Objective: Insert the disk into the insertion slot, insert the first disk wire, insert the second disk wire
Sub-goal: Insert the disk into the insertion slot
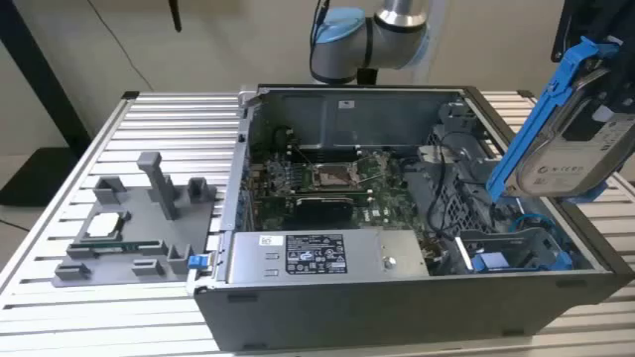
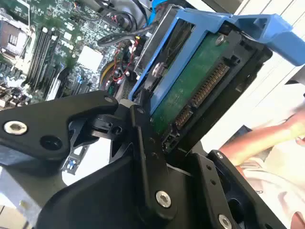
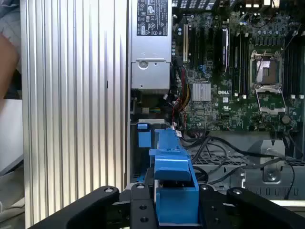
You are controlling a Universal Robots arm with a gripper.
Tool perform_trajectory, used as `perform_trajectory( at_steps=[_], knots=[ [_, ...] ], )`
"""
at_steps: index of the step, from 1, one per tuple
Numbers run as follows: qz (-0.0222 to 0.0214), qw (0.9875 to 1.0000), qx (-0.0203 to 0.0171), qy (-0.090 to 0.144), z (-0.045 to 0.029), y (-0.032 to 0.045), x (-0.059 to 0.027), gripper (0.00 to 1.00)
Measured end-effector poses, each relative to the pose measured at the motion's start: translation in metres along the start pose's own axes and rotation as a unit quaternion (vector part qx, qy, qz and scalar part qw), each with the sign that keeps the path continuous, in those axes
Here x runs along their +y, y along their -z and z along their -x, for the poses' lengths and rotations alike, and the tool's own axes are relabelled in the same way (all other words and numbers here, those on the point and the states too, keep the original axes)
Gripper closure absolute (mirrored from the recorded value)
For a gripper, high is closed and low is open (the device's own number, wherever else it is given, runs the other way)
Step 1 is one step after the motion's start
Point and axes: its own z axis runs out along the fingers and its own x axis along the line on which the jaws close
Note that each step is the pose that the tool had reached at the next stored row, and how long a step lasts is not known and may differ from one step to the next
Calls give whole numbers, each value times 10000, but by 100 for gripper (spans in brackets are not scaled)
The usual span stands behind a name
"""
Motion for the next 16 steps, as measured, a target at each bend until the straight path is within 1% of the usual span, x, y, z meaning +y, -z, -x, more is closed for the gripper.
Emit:
perform_trajectory(
  at_steps=[8, 16],
  knots=[
    [0, 10000, 0, 0, 0, -1, 0, 100],
    [0, 10000, 0, -5, 0, -62, -3, 100]
  ],
)
